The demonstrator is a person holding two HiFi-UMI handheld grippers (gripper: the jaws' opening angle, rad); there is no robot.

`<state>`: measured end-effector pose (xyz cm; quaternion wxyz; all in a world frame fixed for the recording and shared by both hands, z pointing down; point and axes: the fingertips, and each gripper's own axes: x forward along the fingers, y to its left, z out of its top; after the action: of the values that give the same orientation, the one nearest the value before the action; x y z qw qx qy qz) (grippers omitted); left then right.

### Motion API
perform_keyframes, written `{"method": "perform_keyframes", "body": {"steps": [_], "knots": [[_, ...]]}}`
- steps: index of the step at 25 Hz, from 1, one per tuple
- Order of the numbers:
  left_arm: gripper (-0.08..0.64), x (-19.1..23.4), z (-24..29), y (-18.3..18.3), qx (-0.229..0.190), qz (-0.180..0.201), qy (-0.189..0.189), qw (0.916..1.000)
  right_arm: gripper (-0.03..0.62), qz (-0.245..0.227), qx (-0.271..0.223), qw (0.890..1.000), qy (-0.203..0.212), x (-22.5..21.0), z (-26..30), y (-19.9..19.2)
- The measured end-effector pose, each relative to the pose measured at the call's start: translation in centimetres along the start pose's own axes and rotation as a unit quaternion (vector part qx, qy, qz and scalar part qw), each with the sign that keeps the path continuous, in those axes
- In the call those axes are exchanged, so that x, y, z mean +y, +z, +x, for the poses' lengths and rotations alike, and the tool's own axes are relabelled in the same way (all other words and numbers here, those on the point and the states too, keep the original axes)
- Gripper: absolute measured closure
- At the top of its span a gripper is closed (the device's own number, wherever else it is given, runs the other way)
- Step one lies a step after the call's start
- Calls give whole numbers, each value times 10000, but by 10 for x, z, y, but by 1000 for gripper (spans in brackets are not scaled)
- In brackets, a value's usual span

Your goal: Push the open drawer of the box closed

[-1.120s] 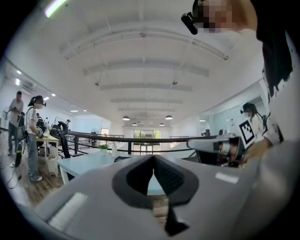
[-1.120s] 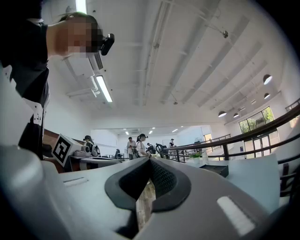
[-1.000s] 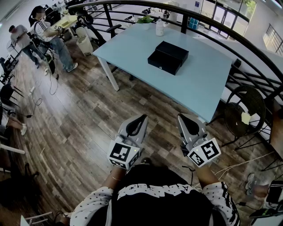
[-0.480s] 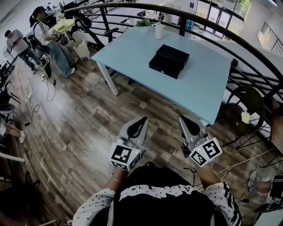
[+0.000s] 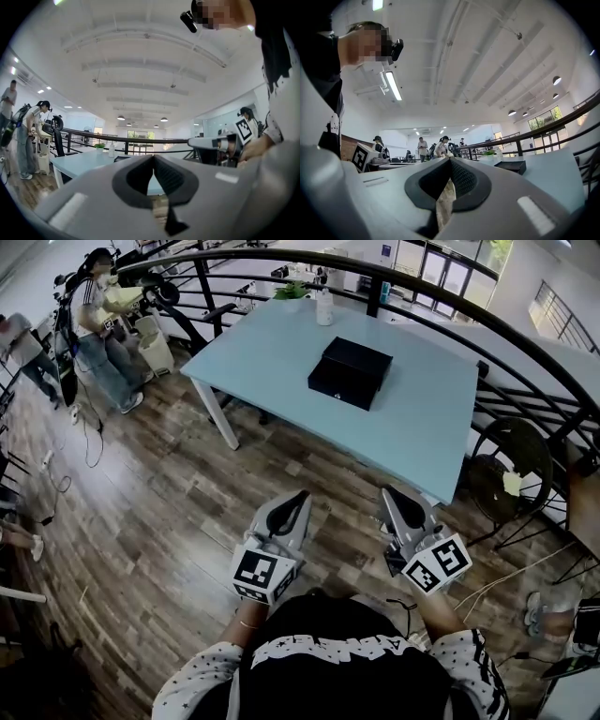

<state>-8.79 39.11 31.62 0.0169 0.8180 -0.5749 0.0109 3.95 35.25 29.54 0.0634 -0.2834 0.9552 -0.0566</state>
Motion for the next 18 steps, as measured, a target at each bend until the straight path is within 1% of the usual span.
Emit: {"method": "perform_keyframes", "body": {"steps": [5,9,14,18], "knots": [[560,-3,4,-9,157,-50,-177,9997,597,108,80,9997,-209,-8,-3,-5],[560,0,6,-17,242,-119,-162,9995,597,201,131,9995,-227,-14,1,-9],[560,20,7,-17,349,-148,125,9992,595,220,200,9996,23,-24,24,-7],[560,52,-4,-13,266,-71,571,9980,595,215,210,9990,320,-21,54,-11]]}}
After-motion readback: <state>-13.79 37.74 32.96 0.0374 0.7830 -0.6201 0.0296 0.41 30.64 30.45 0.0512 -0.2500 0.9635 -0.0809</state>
